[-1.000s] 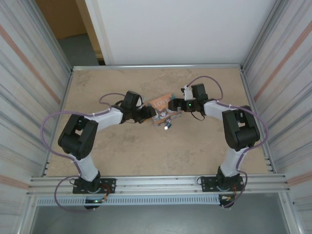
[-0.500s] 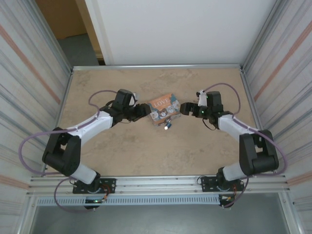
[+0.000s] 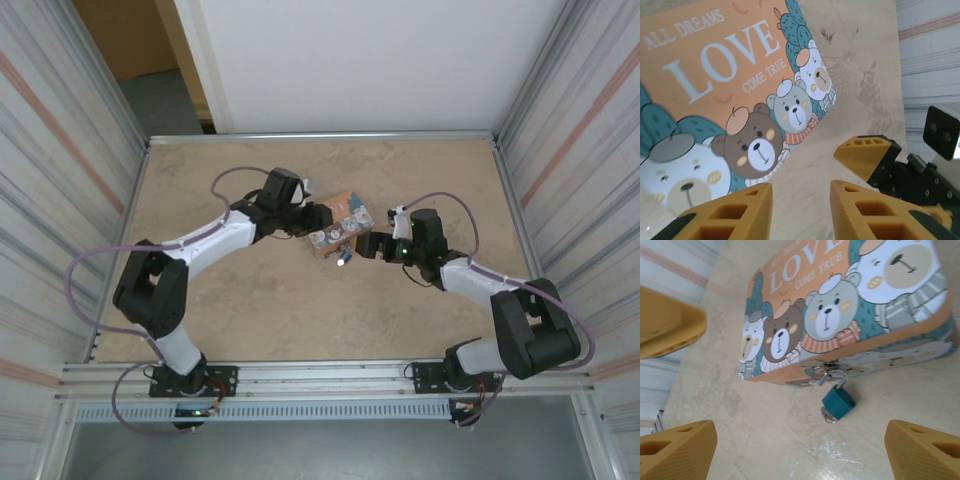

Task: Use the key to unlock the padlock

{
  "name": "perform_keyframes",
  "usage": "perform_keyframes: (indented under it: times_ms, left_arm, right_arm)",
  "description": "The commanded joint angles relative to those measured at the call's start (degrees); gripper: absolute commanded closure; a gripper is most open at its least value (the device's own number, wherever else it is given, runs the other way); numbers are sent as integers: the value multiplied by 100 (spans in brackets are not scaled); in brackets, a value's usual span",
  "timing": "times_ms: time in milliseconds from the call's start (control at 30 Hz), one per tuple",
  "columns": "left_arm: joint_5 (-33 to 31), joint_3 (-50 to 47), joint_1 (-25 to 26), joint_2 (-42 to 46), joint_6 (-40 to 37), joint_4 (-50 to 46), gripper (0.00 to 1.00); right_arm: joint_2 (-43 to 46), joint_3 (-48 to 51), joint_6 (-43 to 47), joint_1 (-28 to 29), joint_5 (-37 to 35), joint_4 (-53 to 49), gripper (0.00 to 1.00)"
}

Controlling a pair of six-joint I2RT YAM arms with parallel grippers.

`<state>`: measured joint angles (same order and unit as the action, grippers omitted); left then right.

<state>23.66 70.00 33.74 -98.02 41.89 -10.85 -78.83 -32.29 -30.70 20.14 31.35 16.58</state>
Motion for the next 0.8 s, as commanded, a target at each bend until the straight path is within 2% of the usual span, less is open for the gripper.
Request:
perform_keyframes:
  times_ms: [0, 233, 767]
  left_arm:
    - [226, 341, -18, -304, -180, -110, 66]
    - [580, 270, -265, -656, 68, 334, 70]
    - [456, -2, -333, -942, -39, 180, 76]
  right_arm:
    - [-187, 43, -121, 215, -271, 403, 13]
    - [-704, -47, -200, 385, -374, 746, 17]
    - [-1584, -374, 18, 415, -82, 1197, 27]
